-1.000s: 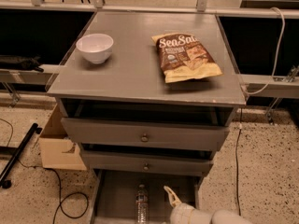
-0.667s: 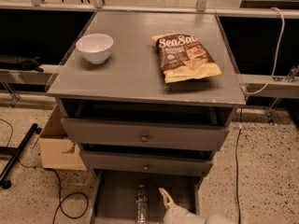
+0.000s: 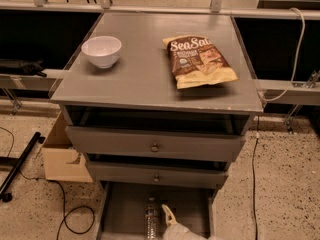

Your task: Pick water bottle from bottom drawer and place on counter

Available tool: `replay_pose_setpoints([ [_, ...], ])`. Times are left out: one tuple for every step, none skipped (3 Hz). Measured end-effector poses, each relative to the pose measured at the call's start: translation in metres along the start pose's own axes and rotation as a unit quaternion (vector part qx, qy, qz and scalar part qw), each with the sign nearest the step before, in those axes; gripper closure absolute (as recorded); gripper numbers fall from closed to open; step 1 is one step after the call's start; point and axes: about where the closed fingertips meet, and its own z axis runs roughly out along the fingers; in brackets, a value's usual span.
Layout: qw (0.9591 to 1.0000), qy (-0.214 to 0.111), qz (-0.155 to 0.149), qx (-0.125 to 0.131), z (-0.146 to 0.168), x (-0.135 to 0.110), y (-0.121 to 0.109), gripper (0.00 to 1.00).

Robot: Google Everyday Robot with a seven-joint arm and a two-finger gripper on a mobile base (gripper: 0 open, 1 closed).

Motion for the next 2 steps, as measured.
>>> replay_pose_setpoints([
  [0.9997, 0.005, 0.016, 0.019, 0.0259, 0.0072, -0.0003, 0.0],
  [0.9997, 0.006, 0.016, 0.02, 0.026, 0.0076, -0.0007, 0.0],
])
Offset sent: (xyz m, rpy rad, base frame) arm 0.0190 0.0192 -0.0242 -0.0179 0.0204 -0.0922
